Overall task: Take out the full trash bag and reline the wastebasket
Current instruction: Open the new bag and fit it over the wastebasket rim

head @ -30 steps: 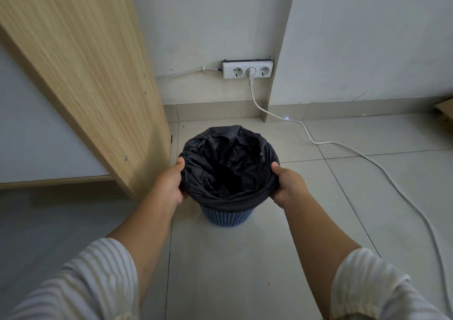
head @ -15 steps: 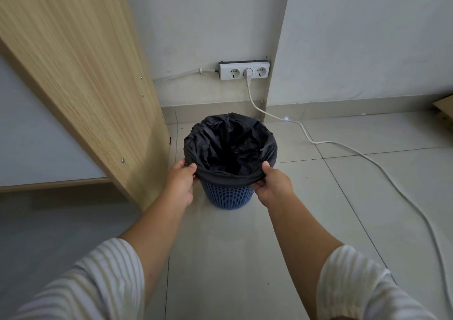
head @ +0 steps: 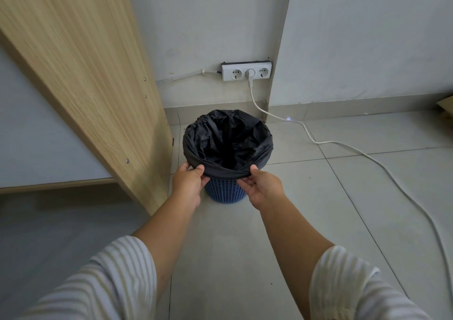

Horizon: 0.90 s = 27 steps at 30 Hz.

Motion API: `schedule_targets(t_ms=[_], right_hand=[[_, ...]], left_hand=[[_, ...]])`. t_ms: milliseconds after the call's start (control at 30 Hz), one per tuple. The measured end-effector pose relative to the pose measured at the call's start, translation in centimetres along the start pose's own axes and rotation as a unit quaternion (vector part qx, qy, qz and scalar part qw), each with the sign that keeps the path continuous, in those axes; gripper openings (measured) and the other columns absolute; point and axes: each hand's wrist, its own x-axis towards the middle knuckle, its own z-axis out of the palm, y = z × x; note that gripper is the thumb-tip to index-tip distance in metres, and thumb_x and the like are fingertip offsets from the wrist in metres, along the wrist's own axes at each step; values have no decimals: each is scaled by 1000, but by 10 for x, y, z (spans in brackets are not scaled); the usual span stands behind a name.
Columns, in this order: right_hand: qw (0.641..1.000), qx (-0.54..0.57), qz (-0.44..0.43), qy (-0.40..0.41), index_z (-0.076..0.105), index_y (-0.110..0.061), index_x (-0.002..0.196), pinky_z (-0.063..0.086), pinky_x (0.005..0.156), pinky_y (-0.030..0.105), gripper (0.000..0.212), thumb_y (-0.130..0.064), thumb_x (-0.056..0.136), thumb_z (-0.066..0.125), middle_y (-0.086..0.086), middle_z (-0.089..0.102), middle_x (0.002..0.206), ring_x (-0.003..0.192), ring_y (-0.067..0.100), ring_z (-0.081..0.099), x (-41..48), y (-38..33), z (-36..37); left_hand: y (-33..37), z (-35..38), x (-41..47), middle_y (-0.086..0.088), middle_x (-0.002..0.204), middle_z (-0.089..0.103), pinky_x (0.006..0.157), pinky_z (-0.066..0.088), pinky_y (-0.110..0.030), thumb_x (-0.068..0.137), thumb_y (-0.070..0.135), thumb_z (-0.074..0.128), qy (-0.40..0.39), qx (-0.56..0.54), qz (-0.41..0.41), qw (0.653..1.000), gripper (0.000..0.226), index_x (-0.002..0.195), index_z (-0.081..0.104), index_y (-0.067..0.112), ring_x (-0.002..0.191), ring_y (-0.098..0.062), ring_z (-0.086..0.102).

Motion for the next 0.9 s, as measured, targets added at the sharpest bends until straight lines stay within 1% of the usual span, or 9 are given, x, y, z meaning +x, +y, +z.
schedule_targets(t_ms=[100, 167, 367, 467, 533, 567, 667, 767, 900], right_hand=[[999, -40, -4, 5, 53, 8, 117, 56, 82, 41, 29, -9, 94, 57, 20, 63, 100, 88, 29, 66, 2, 1, -2], [997, -80, -14, 9, 53, 6, 120, 56, 80, 39, 33, -12, 93, 59, 17, 62, 98, 89, 27, 65, 3, 1, -3], [992, -127, -18, 19, 53, 4, 124, 54, 92, 42, 41, -25, 95, 57, 18, 63, 112, 104, 31, 63, 3, 1, -13], [990, -131, -20, 38, 54, 6, 124, 53, 94, 44, 39, -20, 96, 56, 16, 63, 105, 103, 30, 63, 2, 0, -17], [991, -124, -24, 47, 51, 8, 126, 52, 95, 44, 39, -15, 95, 56, 14, 61, 98, 106, 31, 62, 2, -2, -18], [992, -116, -26, 46, 48, 8, 129, 51, 97, 45, 41, -13, 95, 55, 14, 60, 100, 110, 32, 61, 0, -3, -18], [997, -64, -27, 17, 43, 4, 135, 47, 102, 47, 44, -14, 96, 54, 14, 53, 125, 119, 33, 56, -4, -7, -14], [999, -25, -23, -19, 49, 2, 129, 45, 103, 50, 36, -14, 97, 53, 13, 57, 125, 116, 31, 58, -3, -11, -9], [996, -79, -42, -2, 56, 5, 119, 52, 94, 42, 26, -5, 95, 54, 14, 66, 104, 97, 26, 65, 4, -10, -6]], left_hand=[[3, -1, 2, -14, 131, 56, 87, 51, -30, 95, -4, 49, 3, 12, 6, 1000, 43, 137, 46, 6, 104, -22, 59], [4, -1, 3, -13, 131, 56, 88, 51, -31, 95, -3, 49, 7, 21, 8, 1000, 42, 136, 47, 6, 103, -21, 58], [6, -1, 3, -14, 134, 53, 91, 51, -34, 94, -1, 52, 18, 48, 1, 999, 53, 144, 37, 9, 102, -22, 59], [5, -1, 0, -16, 134, 52, 92, 51, -35, 94, -1, 53, 19, 59, -9, 998, 58, 147, 31, 10, 105, -25, 59], [5, -1, -3, -17, 129, 55, 90, 52, -35, 94, 2, 54, 10, 70, -16, 997, 51, 142, 39, 7, 101, -24, 60], [5, 0, -3, -16, 126, 57, 87, 52, -34, 94, 3, 55, 4, 80, -20, 997, 45, 138, 44, 5, 98, -23, 60], [3, 1, -6, -13, 113, 60, 82, 53, -35, 93, 6, 57, -9, 109, -34, 993, 41, 133, 47, 5, 93, -24, 61], [1, 3, -5, -12, 110, 59, 81, 53, -36, 93, 5, 57, -6, 122, -30, 992, 43, 134, 45, 8, 93, -25, 61], [0, 6, -3, -10, 104, 61, 71, 55, -33, 92, 2, 56, 7, 116, -22, 993, 43, 133, 46, 10, 82, -21, 63]])
